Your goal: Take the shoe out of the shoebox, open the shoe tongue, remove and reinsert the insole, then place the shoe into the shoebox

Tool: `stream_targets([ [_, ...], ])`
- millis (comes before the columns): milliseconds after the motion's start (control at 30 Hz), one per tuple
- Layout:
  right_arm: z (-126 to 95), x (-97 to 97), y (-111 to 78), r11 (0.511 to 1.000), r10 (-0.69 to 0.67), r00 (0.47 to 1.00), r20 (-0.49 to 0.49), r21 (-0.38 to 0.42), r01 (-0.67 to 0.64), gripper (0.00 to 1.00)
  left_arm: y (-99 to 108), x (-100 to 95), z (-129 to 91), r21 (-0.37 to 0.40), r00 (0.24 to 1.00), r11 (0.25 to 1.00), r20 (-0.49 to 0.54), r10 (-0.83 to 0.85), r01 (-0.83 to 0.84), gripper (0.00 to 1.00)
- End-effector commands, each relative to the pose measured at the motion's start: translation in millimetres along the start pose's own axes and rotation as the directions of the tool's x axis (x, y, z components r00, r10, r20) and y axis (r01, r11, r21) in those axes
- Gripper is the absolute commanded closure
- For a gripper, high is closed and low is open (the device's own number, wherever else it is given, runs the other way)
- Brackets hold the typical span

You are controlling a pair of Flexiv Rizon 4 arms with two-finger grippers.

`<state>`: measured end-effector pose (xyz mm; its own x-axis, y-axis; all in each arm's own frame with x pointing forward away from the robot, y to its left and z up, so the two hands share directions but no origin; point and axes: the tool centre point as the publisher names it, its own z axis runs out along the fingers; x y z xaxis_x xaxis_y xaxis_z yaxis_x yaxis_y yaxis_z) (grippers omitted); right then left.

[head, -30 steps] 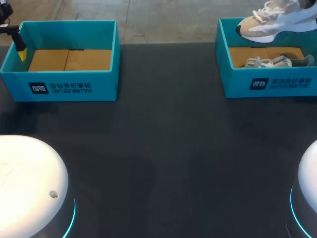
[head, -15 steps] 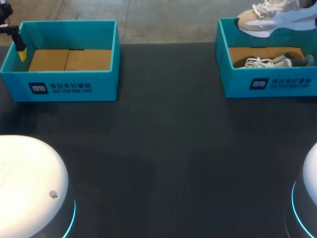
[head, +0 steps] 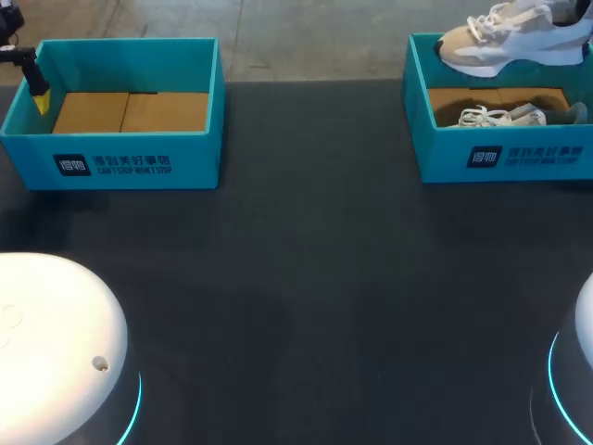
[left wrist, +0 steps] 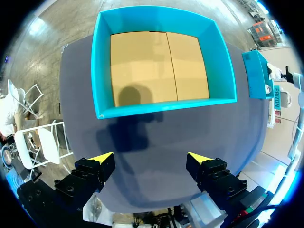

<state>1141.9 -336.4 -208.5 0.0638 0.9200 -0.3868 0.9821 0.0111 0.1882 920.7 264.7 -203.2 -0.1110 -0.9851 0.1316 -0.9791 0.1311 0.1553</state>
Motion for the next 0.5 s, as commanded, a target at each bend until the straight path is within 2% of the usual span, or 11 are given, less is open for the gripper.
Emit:
stream_targets([
  [33,10,4.7,6.0,1.000,0.005,1.000,-0.002,0.006,-0.005,1.00,2,0.4,0,0.002,1.000,1.000,0.002,0.000,0.000,0.00],
  [500,41,17.8,12.2,0.999,0.028,1.000,-0.006,0.017,-0.028,1.00,2,0.4,0,0.002,1.000,1.000,0.002,0.000,0.000,0.00],
])
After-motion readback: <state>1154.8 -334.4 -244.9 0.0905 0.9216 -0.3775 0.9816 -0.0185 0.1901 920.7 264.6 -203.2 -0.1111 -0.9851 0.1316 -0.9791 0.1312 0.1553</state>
